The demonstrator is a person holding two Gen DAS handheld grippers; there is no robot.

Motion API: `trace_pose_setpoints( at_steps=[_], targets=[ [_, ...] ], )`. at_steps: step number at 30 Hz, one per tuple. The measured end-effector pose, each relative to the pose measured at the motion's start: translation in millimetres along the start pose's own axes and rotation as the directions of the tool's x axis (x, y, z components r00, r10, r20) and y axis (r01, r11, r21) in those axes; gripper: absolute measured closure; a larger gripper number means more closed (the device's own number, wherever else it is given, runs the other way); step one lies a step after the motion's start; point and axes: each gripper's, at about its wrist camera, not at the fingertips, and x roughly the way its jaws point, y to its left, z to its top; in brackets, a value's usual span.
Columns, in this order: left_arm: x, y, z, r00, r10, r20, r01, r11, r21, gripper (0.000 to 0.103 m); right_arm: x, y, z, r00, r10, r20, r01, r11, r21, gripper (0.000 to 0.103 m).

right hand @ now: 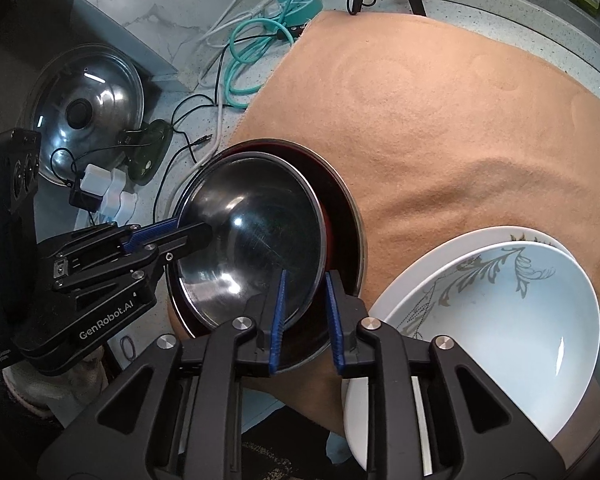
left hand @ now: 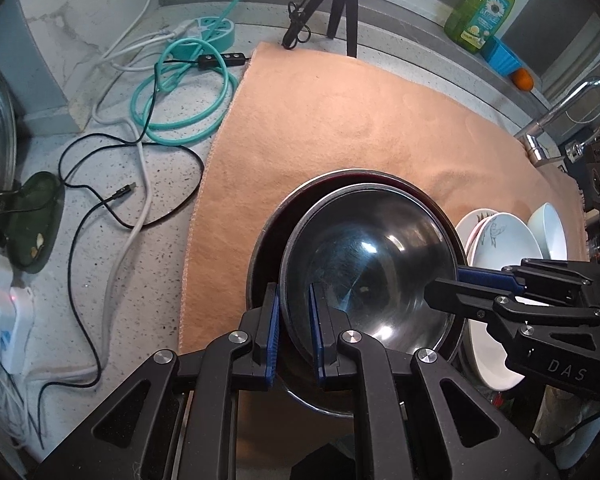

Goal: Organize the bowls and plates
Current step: 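Lower the red-bottomed bowl into the large steel bowl with both tools, then open both tools off the steel bowls and move them to the light blue bowl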

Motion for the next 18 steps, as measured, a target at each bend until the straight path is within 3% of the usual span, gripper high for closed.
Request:
trace_pose_setpoints(
  at_steps=[18],
  targets=[
    [-2.9, 1.7, 1.7, 1.000, -0.013, -0.009, 0.012, 1.000, -0.011, 0.091, -3.7, -1.6, -1.4, 0.999, 0.049, -0.022, -0.049, 0.999, 0.021, 0.070]
  ],
)
